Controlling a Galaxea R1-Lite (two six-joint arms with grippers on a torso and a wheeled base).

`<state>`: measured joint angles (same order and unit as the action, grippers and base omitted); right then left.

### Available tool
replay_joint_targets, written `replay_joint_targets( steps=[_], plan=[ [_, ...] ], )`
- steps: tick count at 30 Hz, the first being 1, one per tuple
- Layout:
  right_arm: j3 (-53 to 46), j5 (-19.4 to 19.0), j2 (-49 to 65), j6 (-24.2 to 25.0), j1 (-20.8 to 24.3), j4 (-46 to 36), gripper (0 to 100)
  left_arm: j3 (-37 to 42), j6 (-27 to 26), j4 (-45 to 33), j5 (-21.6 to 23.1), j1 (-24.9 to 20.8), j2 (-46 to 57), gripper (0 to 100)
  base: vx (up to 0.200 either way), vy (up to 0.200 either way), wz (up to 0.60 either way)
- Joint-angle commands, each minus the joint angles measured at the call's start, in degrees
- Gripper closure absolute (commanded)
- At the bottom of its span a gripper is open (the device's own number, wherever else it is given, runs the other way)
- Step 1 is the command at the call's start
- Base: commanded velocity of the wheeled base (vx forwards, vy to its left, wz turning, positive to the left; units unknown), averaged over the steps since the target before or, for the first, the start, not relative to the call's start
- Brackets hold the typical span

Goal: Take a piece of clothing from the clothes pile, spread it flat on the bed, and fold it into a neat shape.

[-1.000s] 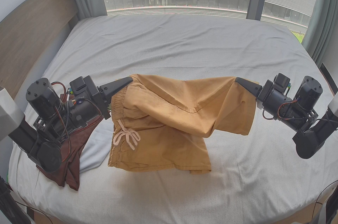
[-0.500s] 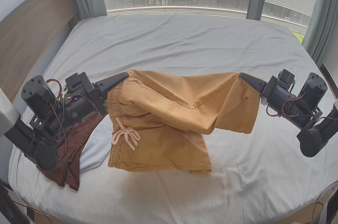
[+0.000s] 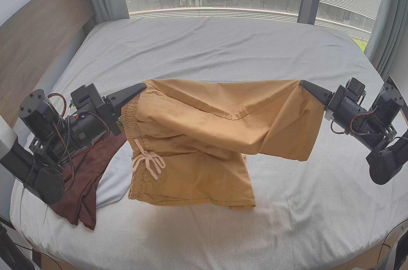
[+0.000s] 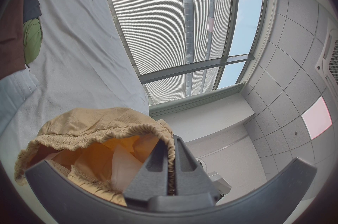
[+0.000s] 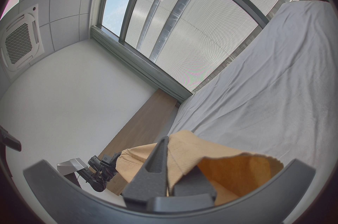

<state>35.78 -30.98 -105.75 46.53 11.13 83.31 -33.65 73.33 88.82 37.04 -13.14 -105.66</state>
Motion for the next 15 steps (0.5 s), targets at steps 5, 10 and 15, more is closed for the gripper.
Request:
replay_joint_targets(
  steps=[5,10,15],
  plan=[
    [0.0,-0.7,0.4,0.1,-1.7,0.0,100,0.1,0.0,0.0,0.0,0.9,0.0,100,0.000,0.000,0.00],
    [0.2,-1.1,0.4,0.1,-2.3,0.0,100,0.2,-0.6,0.0,0.0,1.5,-0.1,100,0.000,0.000,0.00],
    [0.2,-1.1,0.4,0.1,-2.7,0.0,100,0.9,-2.8,0.0,0.0,1.8,-0.2,100,0.000,0.000,0.00]
  ],
)
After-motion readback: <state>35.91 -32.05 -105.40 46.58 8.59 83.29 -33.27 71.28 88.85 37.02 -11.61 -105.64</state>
